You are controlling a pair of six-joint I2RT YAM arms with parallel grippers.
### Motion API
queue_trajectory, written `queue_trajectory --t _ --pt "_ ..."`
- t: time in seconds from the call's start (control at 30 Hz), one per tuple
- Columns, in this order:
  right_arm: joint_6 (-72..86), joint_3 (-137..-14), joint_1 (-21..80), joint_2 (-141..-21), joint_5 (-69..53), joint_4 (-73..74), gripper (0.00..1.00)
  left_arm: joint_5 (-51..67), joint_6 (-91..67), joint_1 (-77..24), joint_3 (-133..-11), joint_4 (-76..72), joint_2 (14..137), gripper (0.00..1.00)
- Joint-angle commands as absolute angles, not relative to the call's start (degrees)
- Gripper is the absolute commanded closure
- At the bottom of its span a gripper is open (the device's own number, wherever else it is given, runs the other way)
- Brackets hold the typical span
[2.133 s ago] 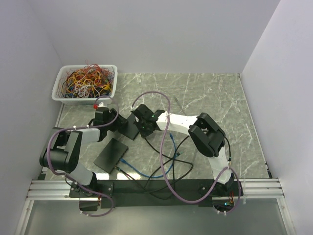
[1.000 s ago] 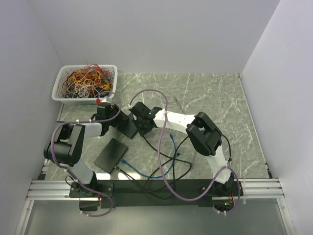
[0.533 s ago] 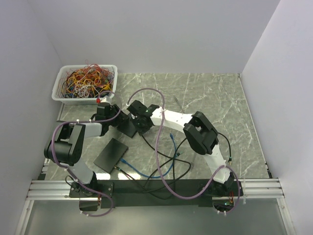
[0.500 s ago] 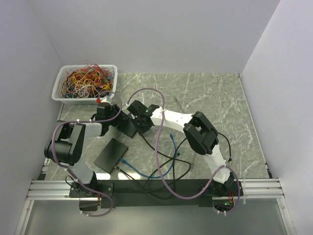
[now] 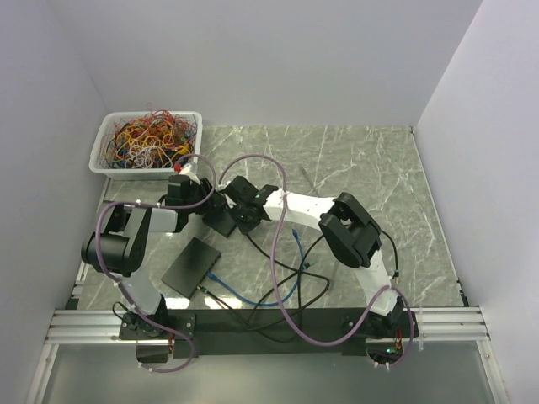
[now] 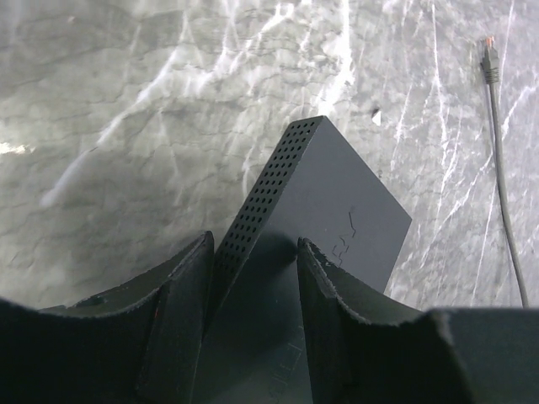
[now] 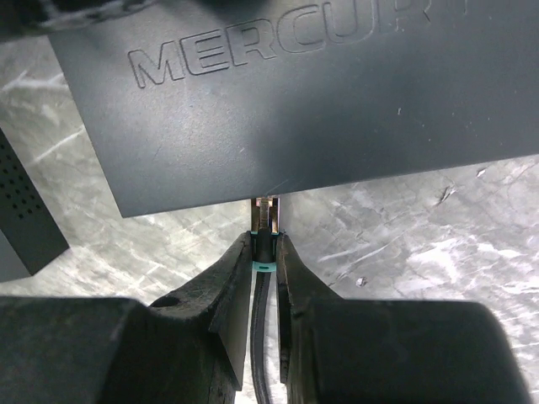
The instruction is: Insert the plug into the switch port
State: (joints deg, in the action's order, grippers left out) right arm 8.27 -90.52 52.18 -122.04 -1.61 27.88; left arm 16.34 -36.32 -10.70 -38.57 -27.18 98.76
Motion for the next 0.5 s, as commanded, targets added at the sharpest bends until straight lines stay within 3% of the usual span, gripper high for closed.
queue_trajectory --t 0.0,0.47 --pt "4.84 -89.21 51.95 -118.48 -3.52 18.99 1.0 24.87 -35.33 -12.74 -40.07 -26.81 100.63 0.5" --pt "4.22 -88.69 50.8 -118.3 -2.2 17.05 1.0 24.7 -36.64 -18.54 -39.64 -26.19 102.39 0.51"
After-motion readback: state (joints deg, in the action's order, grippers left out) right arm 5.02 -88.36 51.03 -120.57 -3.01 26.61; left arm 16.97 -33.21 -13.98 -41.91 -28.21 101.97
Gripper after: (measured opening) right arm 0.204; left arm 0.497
